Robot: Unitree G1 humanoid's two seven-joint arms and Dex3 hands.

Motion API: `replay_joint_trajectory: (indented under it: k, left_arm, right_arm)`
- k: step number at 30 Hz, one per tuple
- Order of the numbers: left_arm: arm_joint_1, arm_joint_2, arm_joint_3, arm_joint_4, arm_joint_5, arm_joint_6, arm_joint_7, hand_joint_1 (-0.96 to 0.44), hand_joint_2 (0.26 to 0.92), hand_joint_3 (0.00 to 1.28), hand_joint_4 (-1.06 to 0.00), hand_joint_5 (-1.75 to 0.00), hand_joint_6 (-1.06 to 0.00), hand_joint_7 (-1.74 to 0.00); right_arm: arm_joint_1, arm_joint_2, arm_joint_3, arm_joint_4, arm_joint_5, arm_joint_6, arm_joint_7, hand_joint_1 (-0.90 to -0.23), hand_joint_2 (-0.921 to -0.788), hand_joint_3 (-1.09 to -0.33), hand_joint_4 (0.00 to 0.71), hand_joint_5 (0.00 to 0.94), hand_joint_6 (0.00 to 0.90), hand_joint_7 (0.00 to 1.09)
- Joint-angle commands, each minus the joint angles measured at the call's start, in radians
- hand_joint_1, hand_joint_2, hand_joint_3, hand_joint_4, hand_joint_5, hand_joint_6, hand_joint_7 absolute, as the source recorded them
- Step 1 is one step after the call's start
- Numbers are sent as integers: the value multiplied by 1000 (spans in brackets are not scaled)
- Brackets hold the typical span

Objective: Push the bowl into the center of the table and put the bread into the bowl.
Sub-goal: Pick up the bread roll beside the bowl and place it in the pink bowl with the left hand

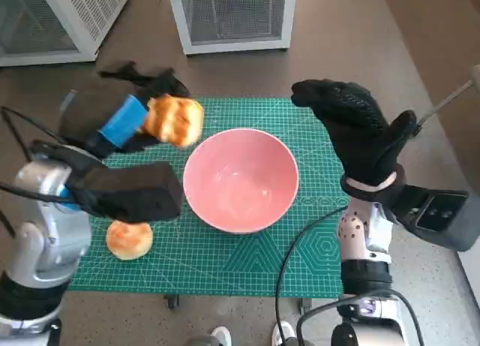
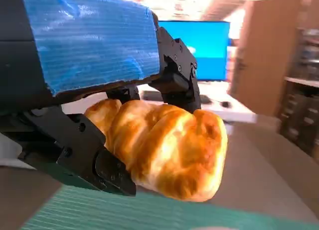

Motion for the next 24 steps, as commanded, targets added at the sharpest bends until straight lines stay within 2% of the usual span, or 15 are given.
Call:
replay_joint_trajectory:
  k: [1,7,16,21,23,24]
  left_arm:
    - [-6,-21,-2,-6,-55,-70,-15,2,917,58,-727,-1135,-621,-1164]
    - [-20,-32,1,55,-145,-185,-35,2,918,58,-725,-1156,-623,-1142]
    - [-38,-40,-1,147,-259,-333,-76,1,920,93,-647,-1308,-628,-1068]
    - [-44,-53,-2,172,-306,-343,-110,0,920,109,-643,-1305,-595,-1109]
    - [-40,-60,-1,166,-318,-314,-126,0,921,158,-570,-1317,-546,-1219]
    - [-38,-62,0,161,-323,-300,-134,-124,921,198,-503,-1098,-513,-1305]
  right_arm:
    - [32,-6,1,-7,12,14,7,-608,-921,-676,227,1,379,1]
    - [39,-8,0,-16,12,18,4,-608,-921,-678,228,1,385,4]
    - [49,-9,0,-25,12,23,-4,-607,-921,-680,223,0,384,4]
    - [56,-10,0,-31,11,23,-10,-609,-921,-677,221,0,382,3]
    - [58,-10,-1,-33,12,24,-11,-609,-921,-675,220,0,381,2]
    - [59,-10,-1,-34,12,24,-12,-609,-921,-674,220,0,380,2]
